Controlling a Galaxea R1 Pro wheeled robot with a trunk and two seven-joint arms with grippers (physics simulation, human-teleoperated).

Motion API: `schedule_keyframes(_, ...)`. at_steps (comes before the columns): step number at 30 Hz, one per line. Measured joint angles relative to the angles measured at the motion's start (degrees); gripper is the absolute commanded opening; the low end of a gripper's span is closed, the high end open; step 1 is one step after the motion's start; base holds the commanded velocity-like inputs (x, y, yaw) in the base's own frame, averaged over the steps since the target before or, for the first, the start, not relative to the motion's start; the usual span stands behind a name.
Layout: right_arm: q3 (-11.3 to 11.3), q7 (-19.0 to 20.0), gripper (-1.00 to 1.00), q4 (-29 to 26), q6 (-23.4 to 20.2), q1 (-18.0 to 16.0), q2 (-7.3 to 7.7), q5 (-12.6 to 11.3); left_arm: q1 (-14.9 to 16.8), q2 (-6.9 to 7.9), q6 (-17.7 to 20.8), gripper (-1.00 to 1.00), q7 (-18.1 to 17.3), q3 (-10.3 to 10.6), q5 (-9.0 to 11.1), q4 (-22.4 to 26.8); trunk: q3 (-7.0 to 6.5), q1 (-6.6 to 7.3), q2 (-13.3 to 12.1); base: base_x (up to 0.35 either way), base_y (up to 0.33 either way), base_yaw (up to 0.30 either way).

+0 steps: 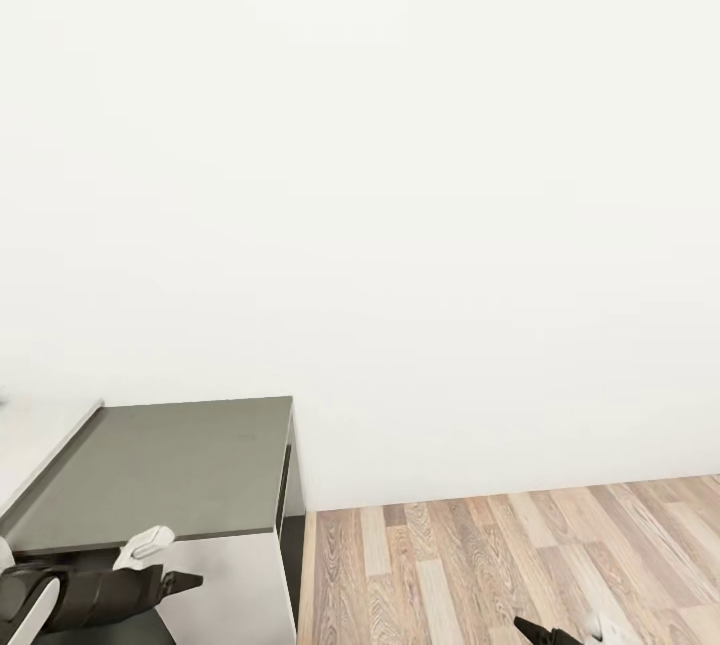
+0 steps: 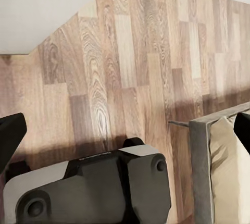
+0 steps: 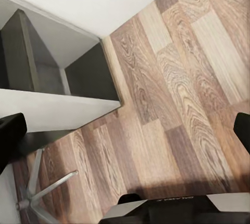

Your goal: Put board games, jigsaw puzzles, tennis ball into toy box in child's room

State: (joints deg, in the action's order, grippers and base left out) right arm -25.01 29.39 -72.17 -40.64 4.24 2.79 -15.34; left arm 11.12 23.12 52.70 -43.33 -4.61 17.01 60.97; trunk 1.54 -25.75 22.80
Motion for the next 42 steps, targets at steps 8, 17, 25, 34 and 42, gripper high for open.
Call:
schedule_keyframes(8, 0.0, 0.0, 1.0, 2.5, 2.4, 0.0, 0.01, 2.7, 0.0, 0.0, -3.1, 1.0, 3.7, 0.1, -0.1, -3.1, 0.0, 0.0, 0.0, 0.0, 0.0, 0.0)
schedule_keyframes(17, -0.1, -0.1, 1.0, 7.8, 5.6, 0.0, -0.14, 8.4, 0.0, -0.02, -8.0, 1.0, 8.0, 0.2, -0.2, -8.3, 0.0, 0.0, 0.0, 0.0, 0.0, 0.0)
schedule_keyframes(25, 0.6, -2.6, 1.0, 13.4, 9.7, 0.0, -0.09, 9.8, 0.0, -0.17, -14.5, 1.0, 11.5, 0.3, -0.4, -14.8, 0.0, 0.0, 0.0, 0.0, 0.0, 0.0)
schedule_keyframes(34, 5.6, -6.7, 1.0, 20.7, 14.8, 0.0, -0.05, 13.4, 0.0, -2.72, -22.1, 1.0, 18.9, 0.4, -4.5, -23.1, 0.0, 0.0, 0.0, 0.0, 0.0, 0.0)
schedule_keyframes(42, 7.3, -13.4, 1.0, 28.7, 19.4, 0.0, -0.04, 13.9, 0.0, -5.11, -31.5, 1.0, 26.2, 0.4, -8.4, -32.9, 0.0, 0.0, 0.0, 0.0, 0.0, 0.0)
